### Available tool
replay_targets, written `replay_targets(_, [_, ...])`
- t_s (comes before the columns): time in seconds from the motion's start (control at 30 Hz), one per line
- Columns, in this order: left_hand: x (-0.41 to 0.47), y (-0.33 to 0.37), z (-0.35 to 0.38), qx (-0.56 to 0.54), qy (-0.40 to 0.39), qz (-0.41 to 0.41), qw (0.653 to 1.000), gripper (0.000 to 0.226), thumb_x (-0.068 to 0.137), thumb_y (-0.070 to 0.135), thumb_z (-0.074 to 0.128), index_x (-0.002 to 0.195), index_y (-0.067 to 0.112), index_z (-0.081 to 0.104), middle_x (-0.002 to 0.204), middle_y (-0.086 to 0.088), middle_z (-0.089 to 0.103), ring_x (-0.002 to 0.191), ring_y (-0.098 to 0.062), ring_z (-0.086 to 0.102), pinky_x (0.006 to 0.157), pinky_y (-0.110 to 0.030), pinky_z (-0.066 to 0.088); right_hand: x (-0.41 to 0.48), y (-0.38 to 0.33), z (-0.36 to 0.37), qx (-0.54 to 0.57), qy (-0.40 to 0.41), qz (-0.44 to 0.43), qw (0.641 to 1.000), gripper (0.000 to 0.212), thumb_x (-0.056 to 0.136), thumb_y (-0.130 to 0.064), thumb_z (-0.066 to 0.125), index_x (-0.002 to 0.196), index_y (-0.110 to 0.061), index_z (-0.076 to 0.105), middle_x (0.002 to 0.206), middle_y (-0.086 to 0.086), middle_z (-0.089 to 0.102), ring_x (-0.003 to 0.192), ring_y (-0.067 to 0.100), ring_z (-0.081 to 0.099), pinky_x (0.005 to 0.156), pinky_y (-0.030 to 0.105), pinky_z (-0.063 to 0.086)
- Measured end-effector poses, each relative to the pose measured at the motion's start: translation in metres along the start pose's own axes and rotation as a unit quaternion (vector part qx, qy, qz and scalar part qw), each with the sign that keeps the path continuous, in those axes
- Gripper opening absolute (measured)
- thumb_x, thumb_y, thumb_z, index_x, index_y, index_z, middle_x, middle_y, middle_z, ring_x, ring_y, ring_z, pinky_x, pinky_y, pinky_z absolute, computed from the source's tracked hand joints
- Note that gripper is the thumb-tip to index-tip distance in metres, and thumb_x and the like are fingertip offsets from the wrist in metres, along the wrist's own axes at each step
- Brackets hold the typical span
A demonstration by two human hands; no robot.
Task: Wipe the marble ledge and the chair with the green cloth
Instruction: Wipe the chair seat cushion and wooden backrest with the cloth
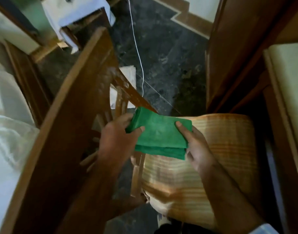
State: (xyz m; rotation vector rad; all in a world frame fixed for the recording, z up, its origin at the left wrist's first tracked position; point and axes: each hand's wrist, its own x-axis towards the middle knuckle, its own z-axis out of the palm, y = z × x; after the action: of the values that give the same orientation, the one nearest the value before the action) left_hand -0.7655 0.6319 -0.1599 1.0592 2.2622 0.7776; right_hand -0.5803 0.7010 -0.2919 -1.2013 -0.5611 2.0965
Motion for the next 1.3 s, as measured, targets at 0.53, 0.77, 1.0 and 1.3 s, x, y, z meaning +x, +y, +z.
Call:
replay_targets(0.53, [0.026, 0.053, -0.12, 0.359, 0.119, 0.229, 0.897, 0.029, 0.086, 0.02, 0.07, 0.114, 0.011, 0.068, 0.106, -0.014, 0.062, 0.082, -0.015, 0.047, 0.07, -0.032, 0.041, -0.044, 0.034, 0.183, -0.395, -0.115, -0.352, 0.841, 0.061, 0.109, -0.055, 0.037, 0.165, -0.038, 0.023, 0.176, -0.008, 0.018, 0.163, 0.01, 0.017, 0.129, 0.039, 0.027])
replay_targets(0.77, [0.011, 0.018, -0.128, 0.272, 0.136, 0.244, 0.921, 0.048, 0.097, 0.03, 0.06, 0.139, 0.013, 0.047, 0.138, -0.014, 0.051, 0.12, -0.03, 0.054, 0.095, -0.041, 0.049, -0.034, 0.051, 0.198, -0.399, -0.144, -0.38, 0.822, 0.065, 0.108, -0.047, 0.024, 0.169, -0.032, 0.006, 0.18, -0.008, -0.008, 0.166, 0.011, -0.01, 0.129, 0.066, 0.018])
replay_targets(1.0, [0.019, 0.004, -0.131, 0.239, 0.001, 0.204, 0.949, 0.079, 0.093, 0.065, 0.036, 0.159, 0.034, 0.005, 0.168, 0.012, 0.004, 0.153, -0.005, 0.007, 0.122, -0.045, 0.023, 0.004, 0.023, 0.217, -0.368, -0.116, -0.431, 0.816, 0.066, 0.108, -0.042, 0.029, 0.169, -0.029, 0.01, 0.18, -0.002, -0.003, 0.167, 0.02, -0.007, 0.13, 0.065, 0.013])
replay_targets(1.3, [0.051, 0.021, -0.126, 0.261, -0.018, 0.202, 0.944, 0.086, 0.091, 0.074, 0.03, 0.158, 0.034, -0.007, 0.166, 0.018, -0.009, 0.144, 0.001, 0.001, 0.114, -0.03, 0.013, 0.063, 0.033, 0.189, -0.352, -0.022, -0.248, 0.902, 0.069, 0.106, -0.057, 0.023, 0.169, -0.032, 0.009, 0.18, 0.0, -0.003, 0.167, 0.018, -0.007, 0.135, 0.047, 0.002])
